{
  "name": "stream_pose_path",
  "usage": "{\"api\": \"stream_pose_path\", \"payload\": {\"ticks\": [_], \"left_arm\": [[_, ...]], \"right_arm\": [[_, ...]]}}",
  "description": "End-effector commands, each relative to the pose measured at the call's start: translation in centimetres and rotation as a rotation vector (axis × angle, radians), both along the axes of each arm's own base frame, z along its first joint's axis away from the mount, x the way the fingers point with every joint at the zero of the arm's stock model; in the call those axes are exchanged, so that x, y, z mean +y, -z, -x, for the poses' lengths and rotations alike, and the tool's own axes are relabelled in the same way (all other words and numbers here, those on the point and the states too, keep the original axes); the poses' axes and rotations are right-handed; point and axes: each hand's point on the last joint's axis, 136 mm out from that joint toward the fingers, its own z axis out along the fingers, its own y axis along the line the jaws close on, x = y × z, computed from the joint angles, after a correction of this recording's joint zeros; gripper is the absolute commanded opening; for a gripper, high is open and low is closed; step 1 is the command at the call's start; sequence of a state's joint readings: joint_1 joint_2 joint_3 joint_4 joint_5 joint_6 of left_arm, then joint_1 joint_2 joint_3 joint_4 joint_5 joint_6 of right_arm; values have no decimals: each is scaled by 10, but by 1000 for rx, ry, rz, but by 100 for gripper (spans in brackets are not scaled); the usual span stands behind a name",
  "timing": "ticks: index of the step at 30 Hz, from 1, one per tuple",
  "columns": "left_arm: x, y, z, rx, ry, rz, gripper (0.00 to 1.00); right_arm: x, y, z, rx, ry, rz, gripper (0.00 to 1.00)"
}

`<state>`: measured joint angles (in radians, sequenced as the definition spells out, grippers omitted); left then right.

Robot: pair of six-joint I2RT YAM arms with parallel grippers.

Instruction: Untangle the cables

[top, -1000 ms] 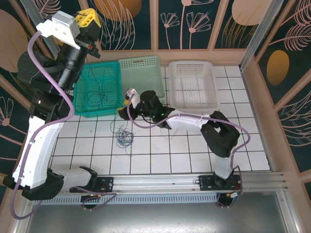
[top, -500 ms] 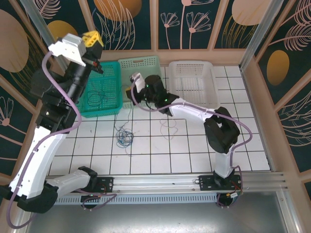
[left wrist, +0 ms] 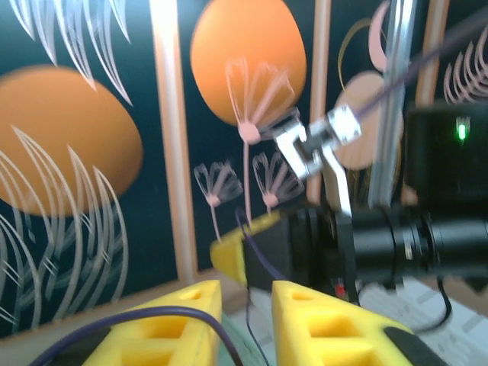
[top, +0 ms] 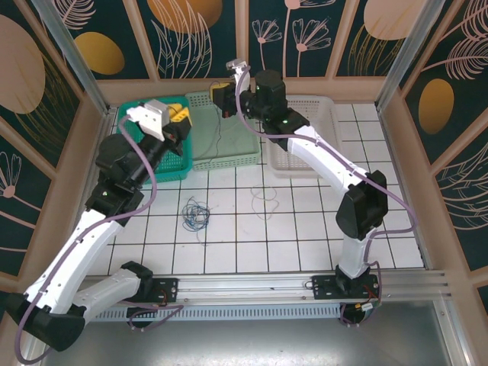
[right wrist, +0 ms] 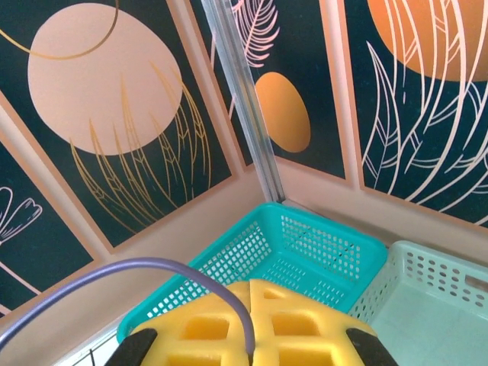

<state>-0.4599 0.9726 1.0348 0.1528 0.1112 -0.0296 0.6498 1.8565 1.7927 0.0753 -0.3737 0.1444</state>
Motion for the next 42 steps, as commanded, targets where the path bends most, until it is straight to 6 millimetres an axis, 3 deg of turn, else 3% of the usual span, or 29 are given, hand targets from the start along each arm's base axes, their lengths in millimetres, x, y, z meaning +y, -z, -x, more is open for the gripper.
{"api": "stream_pose_path", "payload": {"ticks": [1, 3, 7, 9, 11, 13, 16, 21, 28, 32, 42], "left_arm": [[-16, 24, 10, 42, 110, -6, 30], [-19, 44, 10, 77, 132, -19, 36], [-22, 59, 12, 103, 151, -27, 48], [-21, 66, 10, 125, 140, -36, 64], [-18, 76, 8, 154, 121, -47, 69], [-13, 85, 6, 183, 86, -50, 89], [0, 89, 2, 196, 6, -39, 99], [25, 90, -4, 206, -136, -3, 99], [59, 128, -14, 315, -348, -12, 99], [63, 117, -10, 265, -354, 27, 99], [-13, 66, 13, 114, 106, 18, 99]], "right_arm": [[-10, -24, 12, 9, -21, -34, 0], [-13, -31, 13, 1, -20, -47, 0], [-22, -50, 14, 9, -20, -93, 0], [-25, -59, 16, 12, -23, -110, 0], [-30, -67, 16, 7, -16, -114, 0], [-36, -75, 17, 5, -7, -124, 0], [-44, -87, 19, -5, -6, -145, 0], [-64, -113, 21, -31, 14, -191, 0], [-95, -146, 20, -73, 59, -242, 0], [-96, -148, 21, -71, 57, -235, 0], [-83, -140, 29, -26, -3, -241, 0]]}}
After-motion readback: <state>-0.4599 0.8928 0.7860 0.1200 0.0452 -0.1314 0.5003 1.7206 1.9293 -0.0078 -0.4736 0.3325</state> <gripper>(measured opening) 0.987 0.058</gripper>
